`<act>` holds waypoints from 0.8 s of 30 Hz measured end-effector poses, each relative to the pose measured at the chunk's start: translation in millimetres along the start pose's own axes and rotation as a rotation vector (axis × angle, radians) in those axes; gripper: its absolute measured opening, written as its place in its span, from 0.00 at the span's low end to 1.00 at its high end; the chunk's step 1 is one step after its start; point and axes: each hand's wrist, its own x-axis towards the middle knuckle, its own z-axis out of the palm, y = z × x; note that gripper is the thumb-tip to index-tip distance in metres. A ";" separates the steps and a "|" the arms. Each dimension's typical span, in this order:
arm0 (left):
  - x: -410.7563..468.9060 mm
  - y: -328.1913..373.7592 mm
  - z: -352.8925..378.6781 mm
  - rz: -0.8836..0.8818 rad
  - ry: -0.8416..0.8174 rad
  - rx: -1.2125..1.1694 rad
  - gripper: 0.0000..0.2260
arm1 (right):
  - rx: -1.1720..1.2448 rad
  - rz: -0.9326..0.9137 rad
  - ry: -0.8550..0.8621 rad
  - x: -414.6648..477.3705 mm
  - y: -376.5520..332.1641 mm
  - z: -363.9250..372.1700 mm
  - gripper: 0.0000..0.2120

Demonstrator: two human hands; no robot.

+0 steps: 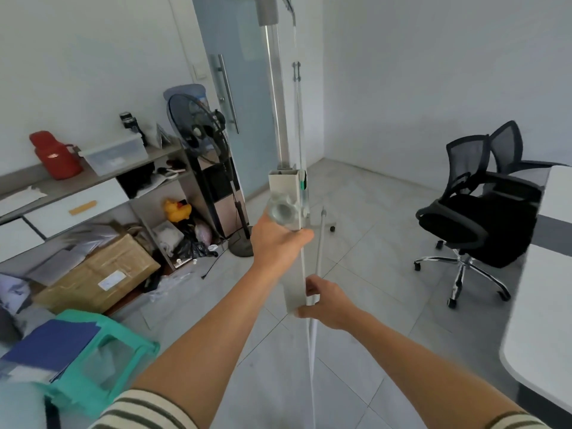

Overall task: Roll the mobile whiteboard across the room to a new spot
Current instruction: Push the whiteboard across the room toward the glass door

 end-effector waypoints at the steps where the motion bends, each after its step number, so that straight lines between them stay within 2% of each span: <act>1: 15.8 -4.3 -4.3 0.001 -0.013 -0.010 0.13 | 0.000 0.012 0.008 15.2 -4.3 2.9 0.27; 9: 135.6 -32.0 -21.0 0.010 -0.114 0.002 0.13 | -0.006 0.098 0.082 122.0 -34.3 6.2 0.25; 11: 166.3 -39.7 -18.4 0.040 -0.128 0.025 0.09 | 0.000 0.115 0.094 150.8 -34.6 5.1 0.26; 16: 249.4 -52.1 1.0 0.098 -0.173 0.041 0.17 | 0.017 0.146 0.147 223.8 -32.5 -16.4 0.28; 24: 379.4 -56.9 38.2 0.097 -0.243 0.023 0.15 | 0.014 0.196 0.202 344.2 -26.8 -60.4 0.30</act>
